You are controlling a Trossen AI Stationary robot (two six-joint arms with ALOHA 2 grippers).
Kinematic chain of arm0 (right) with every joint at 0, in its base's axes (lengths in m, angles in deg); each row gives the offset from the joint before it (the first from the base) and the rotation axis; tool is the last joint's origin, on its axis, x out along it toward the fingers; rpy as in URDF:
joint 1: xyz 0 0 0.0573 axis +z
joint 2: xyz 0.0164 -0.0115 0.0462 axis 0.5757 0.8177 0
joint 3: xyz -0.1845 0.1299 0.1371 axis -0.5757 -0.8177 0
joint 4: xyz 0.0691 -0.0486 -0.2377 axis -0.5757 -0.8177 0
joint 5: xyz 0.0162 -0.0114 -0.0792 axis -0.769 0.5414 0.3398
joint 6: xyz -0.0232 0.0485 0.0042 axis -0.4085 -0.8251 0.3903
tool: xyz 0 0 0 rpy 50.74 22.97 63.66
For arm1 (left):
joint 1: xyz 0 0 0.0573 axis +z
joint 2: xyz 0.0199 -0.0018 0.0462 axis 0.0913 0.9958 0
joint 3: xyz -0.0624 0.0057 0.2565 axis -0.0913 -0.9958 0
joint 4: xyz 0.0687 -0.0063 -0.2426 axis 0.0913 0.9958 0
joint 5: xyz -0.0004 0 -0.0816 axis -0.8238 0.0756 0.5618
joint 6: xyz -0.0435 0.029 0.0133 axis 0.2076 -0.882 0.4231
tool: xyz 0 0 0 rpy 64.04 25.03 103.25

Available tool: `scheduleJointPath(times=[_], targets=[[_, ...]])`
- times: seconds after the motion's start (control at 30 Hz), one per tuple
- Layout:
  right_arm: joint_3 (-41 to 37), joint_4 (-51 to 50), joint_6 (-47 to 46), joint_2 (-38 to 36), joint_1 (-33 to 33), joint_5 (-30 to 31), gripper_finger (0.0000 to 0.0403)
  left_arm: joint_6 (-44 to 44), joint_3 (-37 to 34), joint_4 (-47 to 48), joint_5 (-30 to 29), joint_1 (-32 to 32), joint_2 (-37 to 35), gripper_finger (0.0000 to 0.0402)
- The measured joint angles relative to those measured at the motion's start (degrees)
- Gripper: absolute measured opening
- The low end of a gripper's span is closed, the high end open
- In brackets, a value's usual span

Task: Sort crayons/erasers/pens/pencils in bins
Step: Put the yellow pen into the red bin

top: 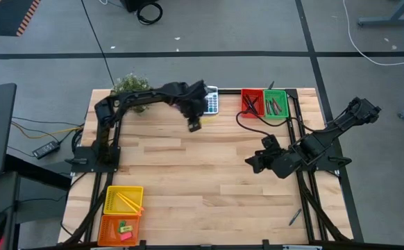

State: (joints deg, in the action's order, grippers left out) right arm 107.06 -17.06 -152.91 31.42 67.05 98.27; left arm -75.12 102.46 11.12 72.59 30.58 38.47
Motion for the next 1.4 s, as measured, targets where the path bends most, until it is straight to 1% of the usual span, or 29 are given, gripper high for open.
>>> scheduleJointPath(times=[0.1, 0.23, 0.33, 0.4, 0.47, 0.5, 0.57, 0.63, 0.77, 0.87, 0.97, 1.1, 1.17, 1.3, 1.4], targets=[[0.0, 1.9, 0.0, -0.2, 0.1, -1.6, 0.0129, 4.8, 6.1, -3.9, 1.5, -1.0, 0.0, 0.0047], [0.0, 3.5, -0.2, -0.2, 0.1, -3.2, 0.0129, 18.8, 12.4, -12.8, 2.7, -2.2, 0.6, 0.0046], [0.2, 5.2, -0.4, -0.2, 0.2, -6.1, 0.0129, 27.5, 14.5, -21.3, 3.1, -2.6, 1.5, 0.0045], [1.3, 5.1, -0.5, -0.2, 0.7, -8.0, 0.0129, 31.6, 14.8, -24.1, 3.2, -2.6, 1.8, 0.0045], [3.0, 4.4, -0.1, -0.2, 1.7, -8.7, 0.0129, 34.8, 15.0, -27.8, 3.7, -2.5, 2.7, 0.0046], [4.0, 3.7, 0.2, -0.2, 2.4, -8.5, 0.0129, 36.3, 14.8, -27.3, 4.7, -2.3, 3.1, 0.0046], [6.4, 1.6, 0.4, -0.2, 3.8, -7.0, 0.0129, 38.6, 14.8, -31.0, 5.6, -2.5, 4.6, 0.0045], [9.1, -1.6, 0.5, -0.3, 5.3, -4.4, 0.0129, 40.7, 14.8, -32.2, 6.3, -2.5, 5.7, 0.0043], [13.8, -7.8, 1.1, -0.2, 7.2, 0.6, 0.0129, 46.8, 14.8, -39.0, 6.2, -2.8, 8.3, 0.0046], [16.1, -11.0, 1.1, -0.2, 7.3, 2.0, 0.0129, 51.7, 14.8, -43.8, 6.1, -2.8, 10.7, 0.0048], [16.7, -11.1, 1.1, -0.2, 7.3, 2.1, 0.0129, 55.9, 14.8, -47.7, 5.9, -2.5, 12.7, 0.0046], [16.7, -11.2, 0.6, -0.2, 7.3, 2.1, 0.0129, 57.5, 14.8, -51.7, 5.3, -2.5, 15.2, 0.0042], [16.7, -11.3, 0.8, -0.2, 7.3, 2.2, 0.0129, 57.3, 14.8, -54.1, 4.0, -2.5, 16.2, 0.0043], [16.7, -11.8, 1.3, -0.2, 7.2, 2.5, 0.0129, 53.4, 14.8, -56.5, -0.7, -2.6, 16.7, 0.0049], [16.7, -11.8, 1.3, -0.2, 7.2, 2.9, 0.0129, 47.3, 14.8, -56.7, -4.8, -2.7, 16.6, 0.0049]])
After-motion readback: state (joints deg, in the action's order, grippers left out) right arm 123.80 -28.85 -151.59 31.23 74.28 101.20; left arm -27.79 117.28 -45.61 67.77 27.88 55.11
